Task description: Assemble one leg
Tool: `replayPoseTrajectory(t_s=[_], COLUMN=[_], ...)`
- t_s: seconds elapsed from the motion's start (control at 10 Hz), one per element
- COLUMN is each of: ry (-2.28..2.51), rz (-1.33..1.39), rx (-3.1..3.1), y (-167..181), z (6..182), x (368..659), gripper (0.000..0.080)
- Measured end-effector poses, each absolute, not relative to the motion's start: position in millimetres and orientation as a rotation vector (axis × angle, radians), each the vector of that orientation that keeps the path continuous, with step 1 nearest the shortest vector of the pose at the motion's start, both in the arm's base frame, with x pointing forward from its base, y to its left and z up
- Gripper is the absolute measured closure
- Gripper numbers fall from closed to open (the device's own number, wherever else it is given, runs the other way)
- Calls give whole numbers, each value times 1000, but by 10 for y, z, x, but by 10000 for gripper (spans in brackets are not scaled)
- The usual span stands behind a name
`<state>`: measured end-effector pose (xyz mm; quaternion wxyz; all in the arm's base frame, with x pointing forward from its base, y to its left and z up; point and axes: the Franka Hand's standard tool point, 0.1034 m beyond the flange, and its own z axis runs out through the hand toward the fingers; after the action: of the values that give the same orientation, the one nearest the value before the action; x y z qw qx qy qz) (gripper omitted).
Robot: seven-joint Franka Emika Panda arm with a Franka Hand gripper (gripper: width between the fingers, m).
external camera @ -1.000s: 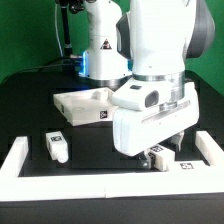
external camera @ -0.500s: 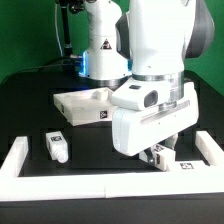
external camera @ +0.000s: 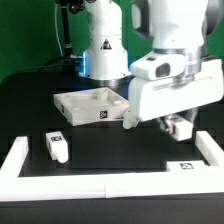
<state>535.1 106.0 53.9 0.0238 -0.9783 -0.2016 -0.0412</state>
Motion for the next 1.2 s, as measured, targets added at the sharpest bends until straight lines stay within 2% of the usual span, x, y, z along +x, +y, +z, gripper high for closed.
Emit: replayPoseTrajectory(t_s=[0.1,0.6,0.7,0.9,1.0,1.2], ry=[-643,-639,-525,-335,-279,-291], rz=[-179,-167,-143,-75,-51,-65], rx=[-3027,-3027,-3047,-3070,-3067,-3063], y=[1005,1019,1075,1171,1122,1059], z=[595,561,577,596,548,521], x=[5410,5383,5220,4680,4553,4521], gripper=[515,515,515,515,515,515])
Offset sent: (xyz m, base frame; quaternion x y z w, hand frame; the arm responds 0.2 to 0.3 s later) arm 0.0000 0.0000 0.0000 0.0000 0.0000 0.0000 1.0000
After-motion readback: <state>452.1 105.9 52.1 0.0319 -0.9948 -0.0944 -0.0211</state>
